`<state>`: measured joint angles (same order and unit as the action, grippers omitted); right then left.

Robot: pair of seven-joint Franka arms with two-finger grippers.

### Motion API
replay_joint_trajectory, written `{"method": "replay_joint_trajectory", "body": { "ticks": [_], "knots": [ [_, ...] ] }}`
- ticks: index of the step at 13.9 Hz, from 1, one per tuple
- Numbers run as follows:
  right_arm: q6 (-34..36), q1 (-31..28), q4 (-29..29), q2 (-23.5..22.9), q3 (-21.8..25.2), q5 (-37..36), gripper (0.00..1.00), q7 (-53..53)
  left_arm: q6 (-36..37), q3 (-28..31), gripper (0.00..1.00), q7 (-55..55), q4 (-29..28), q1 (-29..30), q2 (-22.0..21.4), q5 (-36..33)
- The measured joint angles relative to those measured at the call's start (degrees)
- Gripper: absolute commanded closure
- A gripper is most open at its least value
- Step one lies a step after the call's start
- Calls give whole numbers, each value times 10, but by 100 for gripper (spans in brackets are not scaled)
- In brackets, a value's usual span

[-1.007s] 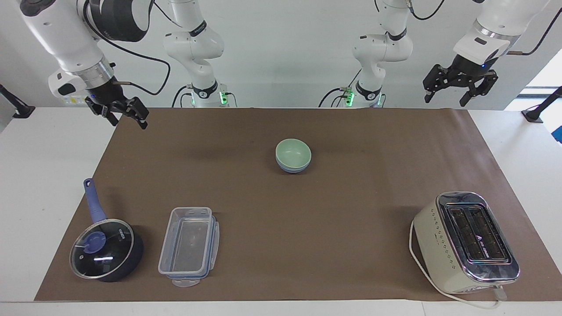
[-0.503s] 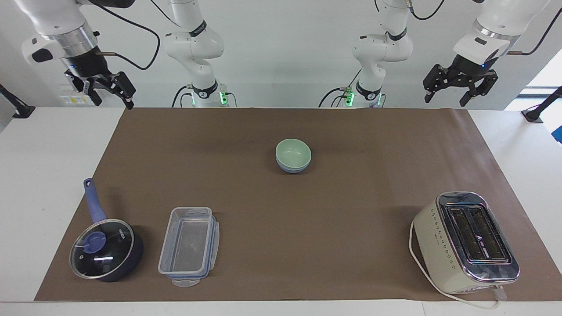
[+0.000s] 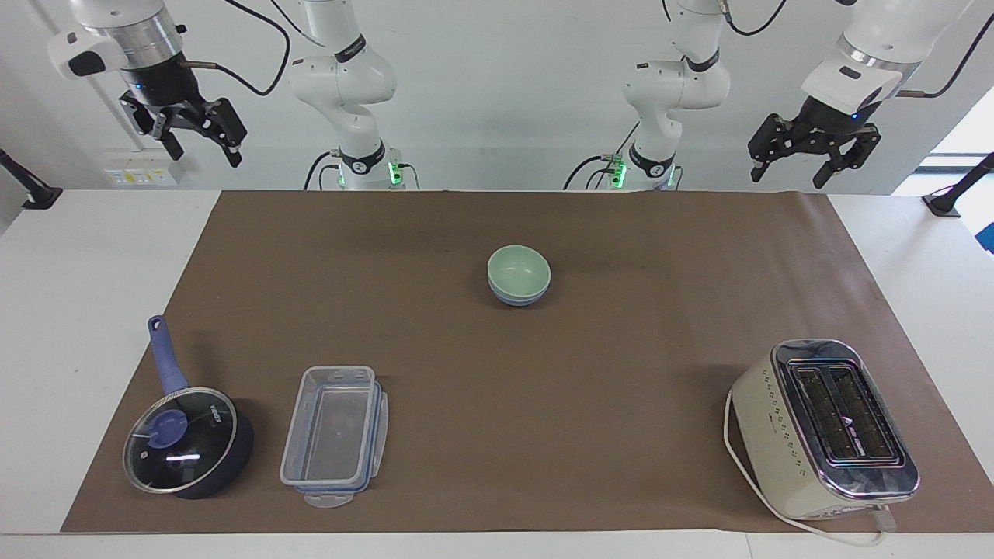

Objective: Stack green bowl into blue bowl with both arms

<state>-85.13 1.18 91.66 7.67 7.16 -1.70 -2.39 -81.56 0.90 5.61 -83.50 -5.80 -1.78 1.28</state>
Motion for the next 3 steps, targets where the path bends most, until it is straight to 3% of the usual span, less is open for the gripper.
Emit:
{"method": "replay_joint_trajectory", "body": {
  "ticks": [3],
  "knots": [
    [-9, 20, 13, 0, -1, 0, 0, 0, 0, 0, 0, 0, 0, 0, 0, 0]
  ]
}}
